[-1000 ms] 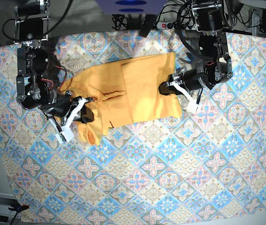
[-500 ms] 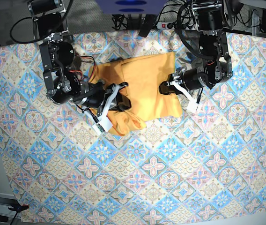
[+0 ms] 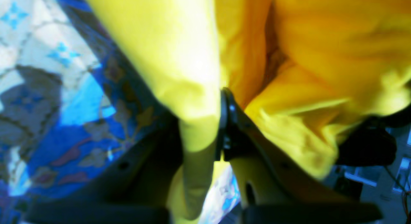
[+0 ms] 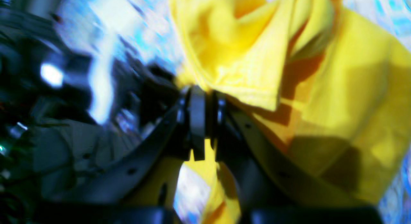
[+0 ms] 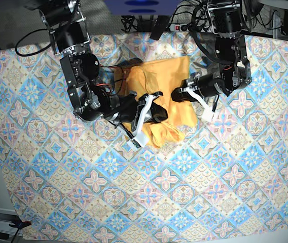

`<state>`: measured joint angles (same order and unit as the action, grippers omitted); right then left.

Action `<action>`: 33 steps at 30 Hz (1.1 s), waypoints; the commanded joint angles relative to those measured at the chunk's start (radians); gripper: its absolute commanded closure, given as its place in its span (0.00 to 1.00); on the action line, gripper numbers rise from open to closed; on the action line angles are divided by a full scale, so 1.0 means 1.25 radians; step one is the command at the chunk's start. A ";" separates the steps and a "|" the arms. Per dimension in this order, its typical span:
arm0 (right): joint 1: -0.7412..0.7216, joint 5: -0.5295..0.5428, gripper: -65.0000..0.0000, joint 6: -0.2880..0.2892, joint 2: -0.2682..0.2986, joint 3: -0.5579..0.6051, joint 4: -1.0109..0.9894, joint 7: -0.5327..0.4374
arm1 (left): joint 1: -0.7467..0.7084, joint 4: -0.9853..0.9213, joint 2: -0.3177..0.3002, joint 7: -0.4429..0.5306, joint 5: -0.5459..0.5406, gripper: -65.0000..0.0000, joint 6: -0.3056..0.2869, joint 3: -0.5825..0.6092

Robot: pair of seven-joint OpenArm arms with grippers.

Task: Fold the T-shirt properly
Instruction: 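Fold the right gripper's end over toward the left gripper, then release the folded end and raise the right gripper away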

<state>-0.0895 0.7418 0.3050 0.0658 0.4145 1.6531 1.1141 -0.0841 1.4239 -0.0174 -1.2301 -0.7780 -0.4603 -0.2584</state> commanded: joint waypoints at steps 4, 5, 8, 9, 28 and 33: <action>-0.013 0.010 1.00 0.005 -0.002 -0.002 -0.016 -0.007 | 0.008 0.013 -0.004 0.006 -0.019 1.00 -0.004 -0.003; -0.022 0.010 1.00 0.005 -0.002 0.000 -0.023 -0.007 | 0.008 0.013 -0.004 0.006 -0.019 1.00 -0.004 -0.003; -0.037 0.010 0.99 0.005 -0.002 0.019 -0.061 -0.007 | 0.010 0.013 -0.004 0.006 -0.019 1.00 -0.004 -0.003; -0.040 0.010 0.99 0.005 -0.002 0.029 -0.074 -0.008 | 0.010 0.013 -0.004 0.006 -0.019 1.00 -0.004 -0.003; -0.055 0.014 0.74 0.000 0.003 -0.071 -0.089 -0.057 | 0.008 0.013 -0.021 0.028 -0.020 0.82 -0.004 -0.005; -0.030 0.012 0.74 0.000 0.083 -0.126 -0.026 -0.055 | 0.009 0.013 -0.025 0.028 -0.020 0.78 -0.004 -0.005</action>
<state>-0.1146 0.7410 0.3004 0.1646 0.2615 1.6039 1.0557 -0.0860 1.4239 -0.0471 -1.2064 -0.7773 -0.4591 -0.2642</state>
